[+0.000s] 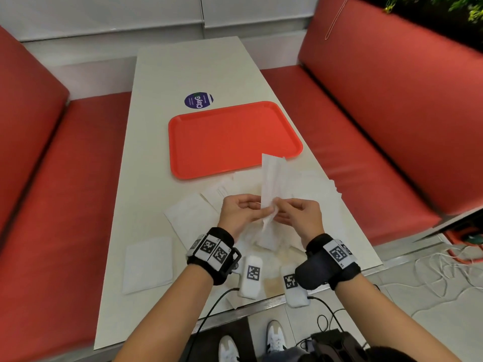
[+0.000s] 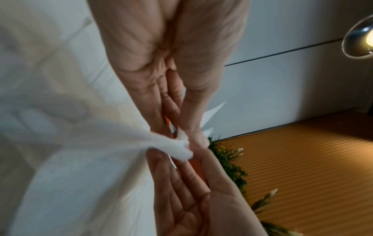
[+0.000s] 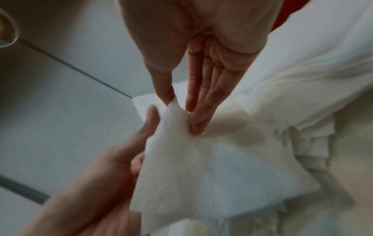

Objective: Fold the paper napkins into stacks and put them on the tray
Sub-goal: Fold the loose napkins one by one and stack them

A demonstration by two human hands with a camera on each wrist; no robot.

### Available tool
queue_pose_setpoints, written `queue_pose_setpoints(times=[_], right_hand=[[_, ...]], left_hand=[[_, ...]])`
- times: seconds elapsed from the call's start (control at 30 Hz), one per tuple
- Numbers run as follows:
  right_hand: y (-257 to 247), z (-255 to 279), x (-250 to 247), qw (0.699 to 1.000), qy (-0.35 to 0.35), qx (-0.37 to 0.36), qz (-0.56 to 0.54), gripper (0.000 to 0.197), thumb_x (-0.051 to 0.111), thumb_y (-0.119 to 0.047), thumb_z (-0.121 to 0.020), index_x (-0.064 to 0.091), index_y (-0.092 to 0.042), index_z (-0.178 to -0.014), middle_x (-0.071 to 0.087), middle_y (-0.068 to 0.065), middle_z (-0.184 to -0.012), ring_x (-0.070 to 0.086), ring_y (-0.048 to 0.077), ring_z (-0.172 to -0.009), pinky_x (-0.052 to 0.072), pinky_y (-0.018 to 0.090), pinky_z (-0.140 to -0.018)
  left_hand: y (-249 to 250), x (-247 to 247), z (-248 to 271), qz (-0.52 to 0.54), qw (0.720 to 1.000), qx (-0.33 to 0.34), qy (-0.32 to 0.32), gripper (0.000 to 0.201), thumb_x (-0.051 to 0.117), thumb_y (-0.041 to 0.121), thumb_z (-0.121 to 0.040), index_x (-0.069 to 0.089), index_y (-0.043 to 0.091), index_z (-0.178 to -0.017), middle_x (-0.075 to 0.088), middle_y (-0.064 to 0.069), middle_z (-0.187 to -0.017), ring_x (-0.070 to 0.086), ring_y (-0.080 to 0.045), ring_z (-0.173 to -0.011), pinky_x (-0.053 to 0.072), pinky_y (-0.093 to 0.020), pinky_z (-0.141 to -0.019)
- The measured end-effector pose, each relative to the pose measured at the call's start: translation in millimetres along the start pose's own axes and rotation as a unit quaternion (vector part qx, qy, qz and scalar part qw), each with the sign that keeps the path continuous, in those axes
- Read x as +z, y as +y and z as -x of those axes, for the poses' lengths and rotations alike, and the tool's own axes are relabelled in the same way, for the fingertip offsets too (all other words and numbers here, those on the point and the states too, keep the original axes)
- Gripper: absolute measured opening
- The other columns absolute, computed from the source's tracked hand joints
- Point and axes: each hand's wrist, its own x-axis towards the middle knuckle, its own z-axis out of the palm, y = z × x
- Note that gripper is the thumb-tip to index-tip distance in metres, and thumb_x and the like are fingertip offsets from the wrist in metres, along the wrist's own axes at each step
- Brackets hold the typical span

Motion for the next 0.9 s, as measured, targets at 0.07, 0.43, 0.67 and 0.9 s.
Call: queue_pose_setpoints(times=[0.07,0.43,0.67,0.9], right_hand=[[0.9,-3.5,-4.2,1.000,0.020,0.001,0.006,0.016,0.073,-0.012,-0.085,0.073,0.004,-0.087,0.074,0.018,-0.082,0.073,0.033,-0.081,0.060,0.033,-0.069],[-61.9,29.1,-27.7,0.984,-0.148,-0.103,0.013,0.022,0.054,-0.004,-0.096,0.068,-0.010,-0.080,0.068,-0.005,-0.073,0.061,0.004,-0.063,0.044,0.015,-0.054],[-64.2,32.7,-20.2,0.983,-0.162,-0.081,-0.025,0.026,0.060,-0.009,-0.094,0.073,-0.018,-0.073,0.071,-0.006,-0.075,0.066,0.008,-0.068,0.052,0.019,-0.060],[-49.8,30.7,-10.4,0.991,-0.125,-0.049,0.026,0.023,0.071,-0.013,-0.087,0.069,0.008,-0.093,0.065,0.013,-0.068,0.052,0.013,-0.049,0.045,0.021,-0.049]], left_hand=[[-0.8,-5.0,-1.8,0.007,1.000,-0.011,0.007,0.025,0.085,0.001,-0.068,0.070,0.004,-0.089,0.068,-0.001,-0.071,0.068,-0.015,-0.071,0.057,-0.025,-0.069],[3.8,-25.8,4.6,-0.334,0.940,-0.003,0.074,0.060,0.071,-0.002,-0.075,0.041,0.015,-0.124,0.038,-0.007,-0.115,0.046,-0.022,-0.095,0.043,-0.024,-0.075],[37.9,-22.3,35.2,-0.077,0.997,0.017,0.027,0.068,0.030,0.056,-0.100,0.074,0.006,-0.089,0.073,-0.006,-0.086,0.065,-0.016,-0.078,0.050,-0.026,-0.073],[31.5,-41.9,53.3,0.001,0.998,0.055,0.026,0.016,0.070,0.015,-0.088,0.074,0.001,-0.092,0.076,-0.009,-0.090,0.072,-0.018,-0.081,0.054,-0.030,-0.072]])
